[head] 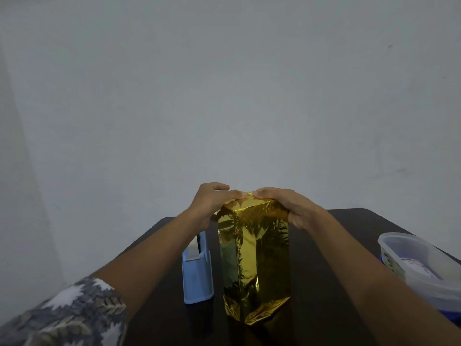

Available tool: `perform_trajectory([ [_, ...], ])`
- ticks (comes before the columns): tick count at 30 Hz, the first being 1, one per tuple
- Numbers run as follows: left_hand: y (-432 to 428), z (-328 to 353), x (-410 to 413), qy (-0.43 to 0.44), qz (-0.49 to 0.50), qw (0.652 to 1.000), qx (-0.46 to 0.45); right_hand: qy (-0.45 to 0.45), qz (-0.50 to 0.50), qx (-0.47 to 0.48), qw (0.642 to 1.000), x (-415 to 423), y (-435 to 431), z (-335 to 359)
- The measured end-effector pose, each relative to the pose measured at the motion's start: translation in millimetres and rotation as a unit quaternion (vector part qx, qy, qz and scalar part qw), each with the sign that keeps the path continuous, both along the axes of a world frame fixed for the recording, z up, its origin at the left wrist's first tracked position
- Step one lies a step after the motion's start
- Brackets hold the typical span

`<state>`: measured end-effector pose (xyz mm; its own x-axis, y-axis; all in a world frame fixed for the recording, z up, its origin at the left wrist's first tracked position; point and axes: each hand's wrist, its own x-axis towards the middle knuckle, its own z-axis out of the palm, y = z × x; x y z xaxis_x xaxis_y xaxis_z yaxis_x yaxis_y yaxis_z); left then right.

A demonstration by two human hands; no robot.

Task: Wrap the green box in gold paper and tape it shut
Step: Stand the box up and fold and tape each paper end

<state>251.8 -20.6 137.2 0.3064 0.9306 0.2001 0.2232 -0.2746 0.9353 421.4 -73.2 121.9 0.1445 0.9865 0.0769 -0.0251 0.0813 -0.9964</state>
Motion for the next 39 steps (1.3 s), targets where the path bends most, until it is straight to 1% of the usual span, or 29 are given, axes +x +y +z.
perform_trajectory([
  [5,9,11,17,0.036,0.013,0.999,-0.024,-0.006,-0.009,-0.002,1.000,0,-3,1],
  [9,17,17,29,0.110,0.022,0.994,0.008,-0.004,-0.006,-0.003,1.000,-2,-6,2],
  [12,18,18,33,0.142,0.014,0.990,0.007,0.010,-0.012,-0.006,1.000,-4,-9,3],
  [14,19,19,30,0.138,0.010,0.990,-0.027,0.023,-0.011,-0.006,1.000,-5,-10,3],
  [16,17,22,22,0.105,-0.009,0.991,-0.085,0.043,0.001,-0.007,0.999,-4,-12,2],
  [17,18,23,18,0.091,-0.025,0.991,-0.099,0.052,0.005,-0.007,0.999,-5,-13,2],
  [20,19,19,13,0.087,-0.044,0.993,-0.073,0.065,-0.001,0.001,0.998,-4,-12,0],
  [22,17,16,19,0.095,-0.024,0.994,-0.044,0.062,-0.008,0.006,0.998,-5,-12,1],
  [25,15,15,33,0.130,-0.005,0.992,0.010,0.066,-0.019,0.006,0.998,-9,-14,1],
  [26,15,16,34,0.124,-0.013,0.992,0.009,0.074,-0.026,0.007,0.997,-8,-13,1],
  [27,16,17,33,0.099,-0.027,0.995,-0.005,0.080,-0.036,0.005,0.996,-10,-14,0],
  [28,15,17,28,0.054,-0.045,0.997,-0.029,0.087,-0.049,0.004,0.995,-9,-12,-1],
  [29,15,14,20,-0.012,-0.065,0.997,-0.047,0.095,-0.067,0.001,0.993,-8,-9,-3],
  [30,14,6,11,-0.081,-0.080,0.992,-0.047,0.096,-0.086,0.001,0.992,-8,-6,-5],
  [31,14,-5,2,-0.126,-0.095,0.987,-0.028,0.091,-0.096,-0.001,0.991,-10,-8,-5],
  [32,11,-18,-8,-0.139,-0.111,0.984,-0.005,0.085,-0.103,0.001,0.991,-10,-6,-7],
  [34,2,-39,-22,-0.125,-0.147,0.981,0.029,0.074,-0.112,0.005,0.991,-10,-3,-10],
  [36,1,-39,-29,-0.086,-0.158,0.981,0.073,0.067,-0.113,0.010,0.991,-8,2,-13],
  [38,-4,-15,-27,-0.004,-0.153,0.981,0.117,0.058,-0.120,-0.002,0.991,-13,-7,-7],
  [39,-7,0,-22,0.065,-0.156,0.976,0.134,0.060,-0.127,-0.006,0.990,-15,-11,-5],
])
